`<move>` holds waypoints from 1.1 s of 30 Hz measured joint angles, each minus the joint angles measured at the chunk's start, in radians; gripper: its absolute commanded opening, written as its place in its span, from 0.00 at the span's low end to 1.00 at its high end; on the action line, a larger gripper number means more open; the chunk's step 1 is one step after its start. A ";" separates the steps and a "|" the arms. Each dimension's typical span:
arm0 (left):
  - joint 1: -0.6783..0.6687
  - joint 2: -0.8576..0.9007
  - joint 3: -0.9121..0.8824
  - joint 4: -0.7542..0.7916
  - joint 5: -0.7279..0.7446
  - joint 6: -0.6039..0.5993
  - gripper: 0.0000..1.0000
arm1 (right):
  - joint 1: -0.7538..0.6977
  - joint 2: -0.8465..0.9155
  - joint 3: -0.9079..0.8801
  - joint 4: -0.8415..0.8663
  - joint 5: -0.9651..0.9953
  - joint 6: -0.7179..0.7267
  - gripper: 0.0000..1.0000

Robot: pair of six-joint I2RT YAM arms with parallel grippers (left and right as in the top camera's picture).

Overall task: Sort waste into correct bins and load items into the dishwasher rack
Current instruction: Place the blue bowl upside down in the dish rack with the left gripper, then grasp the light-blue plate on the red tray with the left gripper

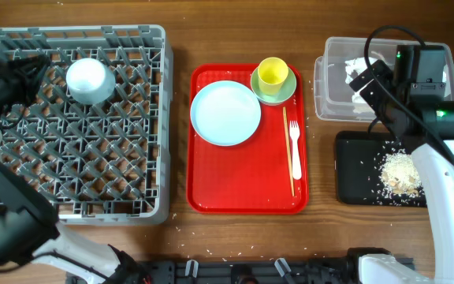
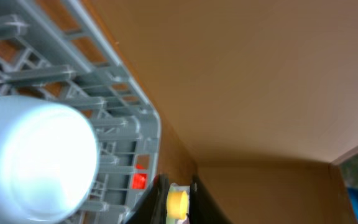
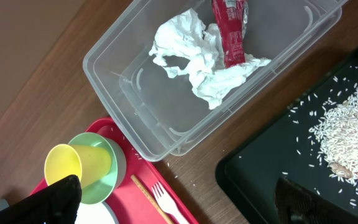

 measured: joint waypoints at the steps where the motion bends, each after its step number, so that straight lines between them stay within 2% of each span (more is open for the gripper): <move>1: -0.035 -0.037 0.001 -0.069 -0.034 0.034 0.04 | 0.000 0.000 0.000 -0.001 0.000 0.000 1.00; 5: -0.319 -0.084 0.007 -0.326 -0.288 0.209 0.05 | 0.000 0.000 0.000 -0.001 0.000 0.000 1.00; 6: -0.459 -0.084 0.001 -0.384 -0.404 0.276 0.07 | 0.000 0.000 0.000 -0.001 0.000 0.000 1.00; 7: -0.520 -0.084 0.001 -0.396 -0.464 0.301 0.12 | 0.000 0.000 0.000 -0.001 0.000 0.000 1.00; 9: -0.698 -0.084 0.000 -0.406 -0.615 0.362 0.36 | 0.000 0.000 0.000 -0.001 0.000 0.000 1.00; 11: -0.921 -0.084 0.000 -0.371 -0.770 0.393 0.47 | 0.000 0.000 0.000 -0.001 0.000 0.000 1.00; 12: -1.001 -0.084 0.000 -0.364 -0.838 0.398 0.47 | 0.000 0.000 0.000 0.000 0.000 0.000 1.00; 13: -1.086 -0.084 0.000 -0.360 -0.931 0.405 0.47 | 0.000 0.000 0.000 -0.001 0.000 0.000 1.00; 17: -1.294 -0.060 0.000 -0.368 -1.096 0.412 0.45 | 0.000 0.000 0.000 -0.001 0.000 0.000 1.00; 24: -1.412 0.081 0.000 -0.343 -1.220 0.451 0.43 | 0.000 0.000 0.000 -0.001 0.000 0.000 1.00; 26: -1.416 0.133 0.000 -0.333 -1.251 0.457 0.31 | 0.000 0.000 0.000 -0.001 0.000 0.000 1.00; 27: -1.416 0.152 0.000 -0.331 -1.258 0.464 0.29 | 0.000 0.000 0.000 -0.001 0.000 0.000 1.00; 29: -1.419 0.157 0.000 -0.330 -1.273 0.468 0.15 | 0.000 0.000 0.000 -0.001 0.000 0.000 1.00; 30: -1.421 0.157 0.000 -0.331 -1.281 0.469 0.04 | 0.000 0.000 0.000 -0.001 0.000 0.000 1.00; 33: -1.444 0.155 0.009 -0.341 -1.300 0.480 0.04 | 0.000 0.000 0.000 -0.001 0.000 0.000 1.00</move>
